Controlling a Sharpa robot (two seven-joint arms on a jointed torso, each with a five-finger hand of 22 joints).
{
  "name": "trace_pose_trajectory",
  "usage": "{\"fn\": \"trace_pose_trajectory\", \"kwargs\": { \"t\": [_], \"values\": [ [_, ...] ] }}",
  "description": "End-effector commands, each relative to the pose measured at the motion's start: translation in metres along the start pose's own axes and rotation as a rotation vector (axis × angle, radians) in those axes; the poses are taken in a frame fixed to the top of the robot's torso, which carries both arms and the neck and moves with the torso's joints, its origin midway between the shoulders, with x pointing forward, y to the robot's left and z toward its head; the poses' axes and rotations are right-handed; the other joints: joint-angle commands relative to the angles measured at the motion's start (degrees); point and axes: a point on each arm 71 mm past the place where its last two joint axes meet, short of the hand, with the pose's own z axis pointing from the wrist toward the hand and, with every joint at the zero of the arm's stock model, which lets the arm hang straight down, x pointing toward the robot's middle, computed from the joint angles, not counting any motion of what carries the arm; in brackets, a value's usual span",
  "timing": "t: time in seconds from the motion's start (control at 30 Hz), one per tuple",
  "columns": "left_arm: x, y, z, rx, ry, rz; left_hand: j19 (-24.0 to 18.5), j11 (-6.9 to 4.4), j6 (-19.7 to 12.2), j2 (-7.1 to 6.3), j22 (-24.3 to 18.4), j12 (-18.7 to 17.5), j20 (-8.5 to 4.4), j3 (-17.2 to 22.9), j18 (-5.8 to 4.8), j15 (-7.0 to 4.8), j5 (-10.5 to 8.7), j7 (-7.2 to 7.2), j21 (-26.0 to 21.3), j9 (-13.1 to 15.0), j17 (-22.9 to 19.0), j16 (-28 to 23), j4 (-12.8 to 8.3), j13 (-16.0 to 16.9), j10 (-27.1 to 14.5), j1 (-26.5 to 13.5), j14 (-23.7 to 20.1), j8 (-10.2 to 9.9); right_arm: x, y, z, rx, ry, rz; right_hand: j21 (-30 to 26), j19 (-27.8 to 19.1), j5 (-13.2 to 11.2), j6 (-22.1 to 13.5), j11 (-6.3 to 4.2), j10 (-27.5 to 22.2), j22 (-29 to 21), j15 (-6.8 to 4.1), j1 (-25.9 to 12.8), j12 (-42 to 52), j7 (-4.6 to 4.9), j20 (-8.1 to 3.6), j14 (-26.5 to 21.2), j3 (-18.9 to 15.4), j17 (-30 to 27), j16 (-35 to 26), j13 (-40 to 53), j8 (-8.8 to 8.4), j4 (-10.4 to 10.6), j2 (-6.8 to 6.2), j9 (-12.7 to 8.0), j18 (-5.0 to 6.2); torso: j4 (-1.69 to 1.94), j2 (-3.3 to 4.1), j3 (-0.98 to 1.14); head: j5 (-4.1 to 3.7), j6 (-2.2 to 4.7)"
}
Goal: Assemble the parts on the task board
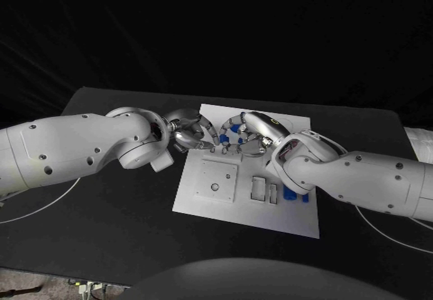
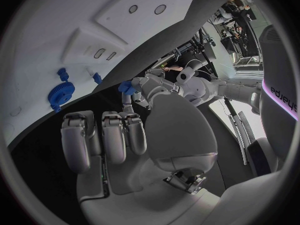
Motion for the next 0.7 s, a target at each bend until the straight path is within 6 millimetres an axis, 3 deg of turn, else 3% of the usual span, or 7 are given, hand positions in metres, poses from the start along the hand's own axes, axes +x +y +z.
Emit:
{"fn": "trace_pose_trajectory", "kwargs": {
  "t": [0.03, 0.47, 0.7],
  "values": [
    [0.0014, -0.0024, 0.0017, 0.007, 0.006, 0.003, 2.1, -0.42, -0.6, 0.12, 13.2, 0.2, -0.51, 0.4, -0.36, -0.47, 0.37, 0.07, -0.2, -0.1, 15.1, 0.1, -0.1, 15.1, 5.9, -0.4, 6.1, 0.5, 0.0036, 0.0013, 0.0005, 0.0, 0.034, -0.001, -0.2, 4.2, -0.2, 0.0, 0.07, 6.0, 14.2, 0.06, 0.0, 0.2, 0.09, -0.15, 6.2, 0.4, 15.1, 0.2, 15.1, 0.09, 0.1, 0.5, 12.9, -0.14, -0.05, 0.0, -0.01, 0.05, 0.02],
    [0.0028, -0.0035, 0.0037, 0.006, 0.009, 0.009, 2.1, -0.42, -1.0, 0.1, 13.2, 0.2, -0.54, 0.8, -0.36, -0.5, 0.4, 0.05, -0.2, 0.0, 15.1, 0.1, -0.2, 15.1, 5.9, -0.4, 6.1, 1.2, 0.0051, 0.0008, 0.0003, 0.0, 0.047, 0.001, -0.2, 4.2, -0.3, -0.2, 0.13, 6.0, 14.2, 0.1, -0.1, 0.2, 0.16, -0.11, 6.2, 0.5, 15.1, 0.2, 15.1, -0.05, 0.0, 0.53, 13.0, -0.14, -0.02, 0.0, 0.03, 0.07, -0.04],
    [0.0011, -0.0019, 0.0014, 0.008, 0.002, 0.017, 2.2, -0.26, 0.0, -0.9, 13.3, 0.2, -0.52, 2.1, -0.41, -0.42, 0.55, -0.15, 0.0, 1.5, 15.1, 0.1, -0.9, 15.1, 5.9, -0.5, 6.1, 5.2, 0.0038, -0.0012, -0.0007, 0.003, 0.04, -0.001, -0.2, 4.2, -0.3, -0.2, 0.14, 6.0, 14.2, 0.11, -0.1, 0.2, 0.17, -0.11, 6.2, 0.6, 15.1, 0.2, 15.1, -0.08, 0.0, 0.55, 13.0, -0.14, -0.01, 0.01, 0.04, 0.03, 0.03]
  ]
}}
